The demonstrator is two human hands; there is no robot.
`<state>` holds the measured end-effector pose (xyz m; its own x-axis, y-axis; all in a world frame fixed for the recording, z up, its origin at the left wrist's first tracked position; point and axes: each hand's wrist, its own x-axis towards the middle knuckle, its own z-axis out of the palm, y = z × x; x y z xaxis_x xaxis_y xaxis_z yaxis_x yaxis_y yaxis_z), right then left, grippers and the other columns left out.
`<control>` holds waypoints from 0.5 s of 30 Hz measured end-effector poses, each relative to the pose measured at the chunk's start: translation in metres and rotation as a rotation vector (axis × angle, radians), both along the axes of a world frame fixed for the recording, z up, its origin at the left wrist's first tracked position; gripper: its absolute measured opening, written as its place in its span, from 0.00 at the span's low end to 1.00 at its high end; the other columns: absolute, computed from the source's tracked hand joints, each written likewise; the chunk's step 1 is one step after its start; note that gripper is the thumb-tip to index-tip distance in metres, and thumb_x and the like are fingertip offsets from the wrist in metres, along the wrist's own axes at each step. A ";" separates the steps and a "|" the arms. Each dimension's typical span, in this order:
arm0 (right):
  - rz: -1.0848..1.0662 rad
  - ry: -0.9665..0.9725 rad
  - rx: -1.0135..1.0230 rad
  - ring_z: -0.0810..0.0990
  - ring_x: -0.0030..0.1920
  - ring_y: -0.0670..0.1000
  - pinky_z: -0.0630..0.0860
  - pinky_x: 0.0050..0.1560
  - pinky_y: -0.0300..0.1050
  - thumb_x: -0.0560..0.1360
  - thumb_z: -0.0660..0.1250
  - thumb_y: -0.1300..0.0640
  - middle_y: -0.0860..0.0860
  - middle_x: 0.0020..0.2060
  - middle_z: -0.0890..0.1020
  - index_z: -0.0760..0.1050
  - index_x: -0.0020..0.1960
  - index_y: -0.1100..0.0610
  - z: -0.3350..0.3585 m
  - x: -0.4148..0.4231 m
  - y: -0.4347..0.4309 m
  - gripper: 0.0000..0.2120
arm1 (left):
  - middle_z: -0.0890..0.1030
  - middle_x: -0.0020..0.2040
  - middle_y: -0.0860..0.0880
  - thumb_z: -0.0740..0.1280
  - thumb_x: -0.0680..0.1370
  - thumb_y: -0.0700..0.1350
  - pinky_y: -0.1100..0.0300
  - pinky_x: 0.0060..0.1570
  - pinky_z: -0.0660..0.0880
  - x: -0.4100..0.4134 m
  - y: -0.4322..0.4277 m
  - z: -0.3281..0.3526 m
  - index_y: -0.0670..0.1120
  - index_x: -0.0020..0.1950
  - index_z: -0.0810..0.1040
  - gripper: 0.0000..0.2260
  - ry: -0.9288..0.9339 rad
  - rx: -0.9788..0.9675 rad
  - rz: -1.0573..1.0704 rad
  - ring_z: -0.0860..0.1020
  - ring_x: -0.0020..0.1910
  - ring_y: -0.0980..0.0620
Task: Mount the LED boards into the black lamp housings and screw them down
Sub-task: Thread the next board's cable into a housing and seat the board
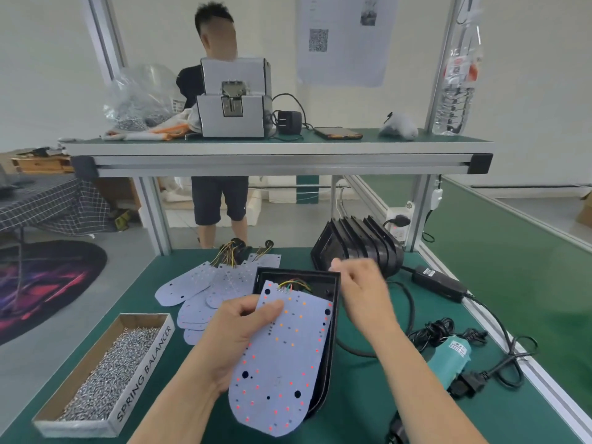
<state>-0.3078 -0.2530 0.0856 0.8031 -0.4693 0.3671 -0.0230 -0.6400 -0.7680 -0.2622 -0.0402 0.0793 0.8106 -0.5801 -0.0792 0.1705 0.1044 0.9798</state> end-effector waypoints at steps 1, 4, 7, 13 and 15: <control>-0.034 -0.202 -0.007 0.73 0.49 0.48 0.67 0.47 0.43 0.81 0.64 0.49 0.47 0.44 0.74 0.73 0.37 0.53 0.006 -0.007 0.002 0.15 | 0.84 0.47 0.33 0.79 0.69 0.50 0.47 0.43 0.79 0.001 0.001 0.000 0.38 0.47 0.84 0.16 -0.016 0.013 0.010 0.82 0.40 0.39; 0.143 -0.354 -0.315 0.65 0.70 0.47 0.64 0.66 0.44 0.73 0.70 0.44 0.45 0.62 0.74 0.80 0.41 0.48 0.019 -0.021 0.011 0.09 | 0.84 0.42 0.38 0.74 0.70 0.52 0.53 0.38 0.78 0.002 -0.003 -0.002 0.42 0.42 0.85 0.13 -0.078 0.039 0.018 0.81 0.36 0.44; 0.313 0.037 -0.543 0.51 0.79 0.48 0.52 0.75 0.50 0.72 0.73 0.39 0.47 0.73 0.68 0.82 0.48 0.50 0.016 -0.022 0.015 0.16 | 0.84 0.38 0.41 0.72 0.74 0.51 0.58 0.32 0.77 0.002 -0.006 -0.004 0.43 0.40 0.85 0.11 -0.134 0.024 0.000 0.81 0.33 0.47; 0.355 0.043 0.046 0.62 0.72 0.40 0.72 0.67 0.59 0.76 0.73 0.55 0.38 0.66 0.70 0.81 0.41 0.55 0.010 -0.016 0.017 0.06 | 0.79 0.39 0.50 0.59 0.79 0.67 0.57 0.40 0.75 0.006 -0.015 -0.005 0.47 0.45 0.76 0.23 -0.470 0.252 -0.030 0.78 0.39 0.54; 0.332 0.041 0.084 0.68 0.69 0.44 0.75 0.63 0.61 0.77 0.72 0.57 0.38 0.65 0.70 0.79 0.41 0.56 0.007 -0.013 0.019 0.07 | 0.80 0.41 0.53 0.55 0.79 0.67 0.63 0.41 0.75 0.007 -0.015 -0.009 0.56 0.45 0.75 0.19 -0.589 0.297 -0.014 0.78 0.40 0.58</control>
<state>-0.3205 -0.2339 0.0931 0.9304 -0.2067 0.3026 0.1443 -0.5523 -0.8210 -0.2550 -0.0548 0.0703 0.7599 -0.6128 0.2170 -0.4035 -0.1828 0.8965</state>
